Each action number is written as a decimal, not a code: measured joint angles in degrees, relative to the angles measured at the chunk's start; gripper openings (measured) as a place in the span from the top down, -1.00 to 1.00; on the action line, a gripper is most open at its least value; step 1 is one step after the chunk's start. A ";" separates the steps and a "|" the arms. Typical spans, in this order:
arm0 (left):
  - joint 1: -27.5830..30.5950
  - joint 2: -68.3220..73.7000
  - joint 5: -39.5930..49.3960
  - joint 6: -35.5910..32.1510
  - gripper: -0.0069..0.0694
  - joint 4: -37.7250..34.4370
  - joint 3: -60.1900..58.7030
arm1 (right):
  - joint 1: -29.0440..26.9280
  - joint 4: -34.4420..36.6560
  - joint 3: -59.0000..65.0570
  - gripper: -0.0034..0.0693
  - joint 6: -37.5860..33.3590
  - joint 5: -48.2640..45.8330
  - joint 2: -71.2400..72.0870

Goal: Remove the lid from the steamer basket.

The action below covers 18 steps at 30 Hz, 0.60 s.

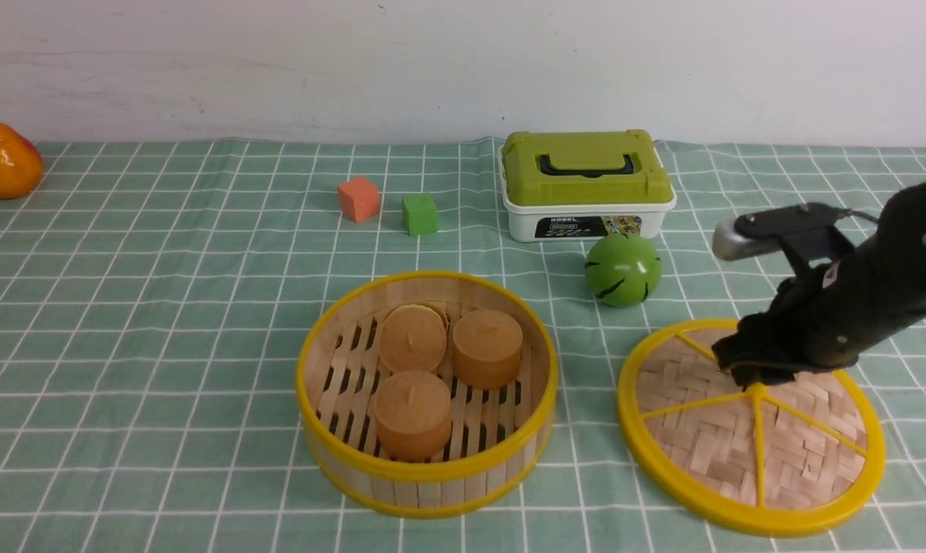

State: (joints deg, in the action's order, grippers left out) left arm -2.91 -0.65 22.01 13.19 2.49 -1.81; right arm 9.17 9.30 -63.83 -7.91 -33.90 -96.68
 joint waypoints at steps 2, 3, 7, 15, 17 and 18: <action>0.00 0.00 0.00 0.00 0.19 0.00 0.00 | 0.00 0.18 -0.74 -0.13 -0.33 -3.27 5.56; 0.00 0.00 0.00 0.00 0.19 0.00 0.00 | 0.00 0.18 -0.90 -0.17 -0.71 -4.92 8.63; 0.00 0.00 0.00 0.00 0.19 0.00 0.00 | 0.00 0.29 -0.93 -0.15 -1.34 -9.47 21.02; 0.00 0.00 0.00 0.00 0.19 0.00 0.00 | 0.00 0.18 7.72 0.64 -1.58 -13.35 48.44; 0.00 0.00 0.00 0.00 0.19 0.00 0.00 | 0.00 0.18 10.62 0.84 -1.52 -13.78 53.66; 0.00 0.00 0.00 0.00 0.19 0.00 0.00 | 0.00 0.18 12.24 0.89 -1.39 -13.86 56.74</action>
State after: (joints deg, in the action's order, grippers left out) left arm -2.91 -0.65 22.01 13.19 2.49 -1.81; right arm 9.17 9.49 -51.59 -9.30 -47.76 -39.94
